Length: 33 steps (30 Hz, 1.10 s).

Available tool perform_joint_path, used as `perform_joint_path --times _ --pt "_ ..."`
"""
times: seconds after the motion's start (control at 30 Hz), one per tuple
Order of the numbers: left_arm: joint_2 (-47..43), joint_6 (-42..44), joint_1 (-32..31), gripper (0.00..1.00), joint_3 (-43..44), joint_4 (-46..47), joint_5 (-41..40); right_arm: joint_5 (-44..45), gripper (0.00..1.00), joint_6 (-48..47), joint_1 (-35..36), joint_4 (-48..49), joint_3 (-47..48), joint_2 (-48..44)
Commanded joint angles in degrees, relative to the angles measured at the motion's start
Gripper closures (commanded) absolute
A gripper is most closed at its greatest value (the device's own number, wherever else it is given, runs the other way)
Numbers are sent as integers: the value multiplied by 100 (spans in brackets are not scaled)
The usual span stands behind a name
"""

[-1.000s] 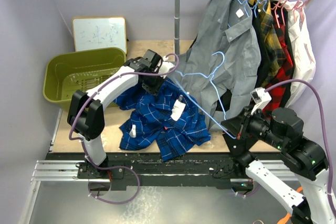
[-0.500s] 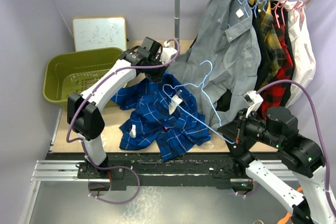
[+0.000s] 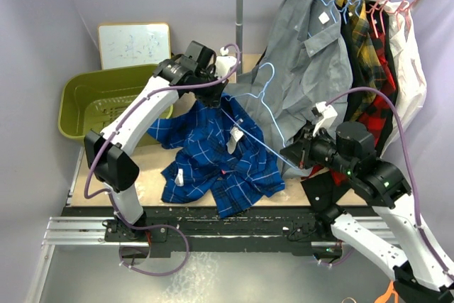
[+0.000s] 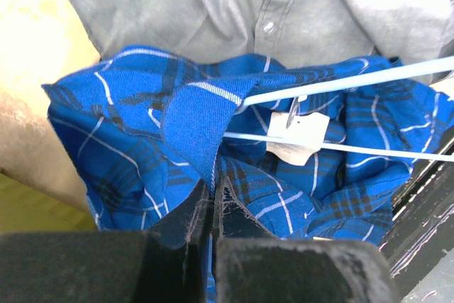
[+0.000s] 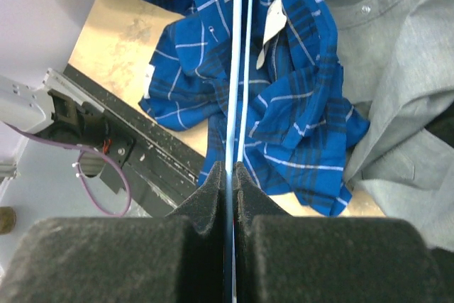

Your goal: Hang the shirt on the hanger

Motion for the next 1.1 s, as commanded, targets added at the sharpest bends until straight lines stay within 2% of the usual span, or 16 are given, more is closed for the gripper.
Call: perform_joint_path --times 0.0,0.2,0.4,0.5,0.73,0.83,0.9,1.0,1.03,1.07 --pt "-220 -80 -20 100 621 -134 310 60 100 75 10 1187 -147 35" --pt "-139 -163 -20 100 856 -200 674 477 100 639 131 2428 -771 116" --pt "-235 -167 -20 100 827 -219 1014 1926 100 894 1124 3254 -1116 460" --pt "-314 -132 -20 100 731 -161 921 2196 100 1013 1496 3684 -1240 751" --pt "-632 -79 -20 100 223 5 961 3013 100 1149 1573 4759 -1783 819" --pt "-765 254 0 98 -213 -16 1405 3274 100 1204 1569 5130 -2030 889" --pt "-797 654 200 88 -468 -163 2176 3304 100 1226 1567 5341 -2266 934" --pt "-600 1171 953 46 -670 -481 3997 3286 100 1330 1574 5615 -2585 1041" --pt "-431 1575 1094 30 -569 -887 4488 3261 100 1354 1570 5750 -2702 1076" --pt "-223 2333 1154 20 -381 -1537 4916 3244 100 1384 1569 5880 -2800 1103"
